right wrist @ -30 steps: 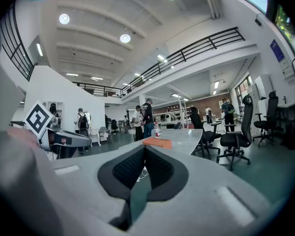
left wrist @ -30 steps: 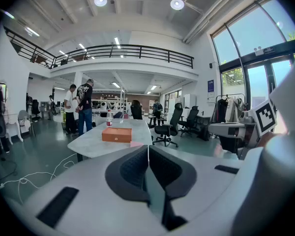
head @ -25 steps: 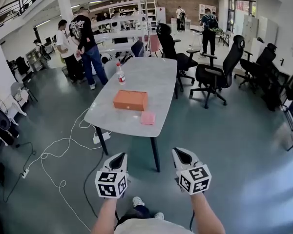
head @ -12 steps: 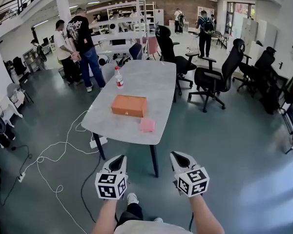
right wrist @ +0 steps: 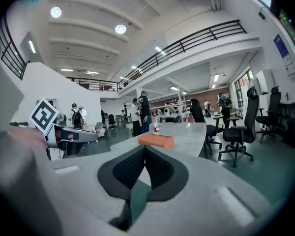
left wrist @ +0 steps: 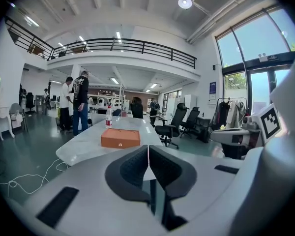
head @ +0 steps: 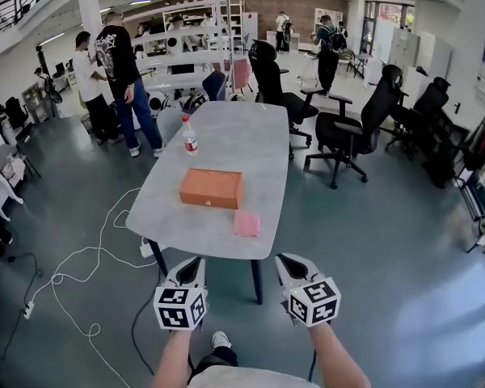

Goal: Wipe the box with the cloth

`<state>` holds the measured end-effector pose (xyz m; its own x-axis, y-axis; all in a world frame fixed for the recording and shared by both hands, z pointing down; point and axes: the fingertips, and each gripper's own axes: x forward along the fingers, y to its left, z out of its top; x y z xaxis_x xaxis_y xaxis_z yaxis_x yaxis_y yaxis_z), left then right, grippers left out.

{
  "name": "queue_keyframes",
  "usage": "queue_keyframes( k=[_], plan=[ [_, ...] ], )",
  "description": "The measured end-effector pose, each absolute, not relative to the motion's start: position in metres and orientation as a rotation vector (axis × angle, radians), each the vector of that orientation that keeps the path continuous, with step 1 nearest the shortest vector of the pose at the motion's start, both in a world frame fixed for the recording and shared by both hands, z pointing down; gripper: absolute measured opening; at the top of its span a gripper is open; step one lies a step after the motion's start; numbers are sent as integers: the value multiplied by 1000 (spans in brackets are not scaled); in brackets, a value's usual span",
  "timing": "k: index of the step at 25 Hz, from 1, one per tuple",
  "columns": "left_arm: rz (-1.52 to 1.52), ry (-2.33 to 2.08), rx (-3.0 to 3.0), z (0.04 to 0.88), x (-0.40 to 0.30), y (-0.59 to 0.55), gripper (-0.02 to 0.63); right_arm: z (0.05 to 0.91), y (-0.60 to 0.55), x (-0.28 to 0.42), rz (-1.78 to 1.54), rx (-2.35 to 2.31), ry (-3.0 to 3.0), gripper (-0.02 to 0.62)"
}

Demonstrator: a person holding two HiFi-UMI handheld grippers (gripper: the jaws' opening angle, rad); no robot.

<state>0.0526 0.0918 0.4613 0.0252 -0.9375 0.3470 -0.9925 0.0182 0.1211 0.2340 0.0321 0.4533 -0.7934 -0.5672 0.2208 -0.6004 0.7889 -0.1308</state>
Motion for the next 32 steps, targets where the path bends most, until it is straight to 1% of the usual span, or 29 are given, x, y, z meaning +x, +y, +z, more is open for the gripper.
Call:
queue_keyframes(
  k=[12, 22, 32],
  plan=[
    [239, -1850, 2059, 472, -12, 9, 15, 479, -37, 181, 389, 1062, -2690, 5],
    [261, -1755, 2100, 491, -63, -39, 15, 530, -77, 136, 484, 1109, -2529, 17],
    [304, -1695, 2088, 517, -90, -65, 15, 579, -114, 131, 578, 1170, -2392, 43]
  ],
)
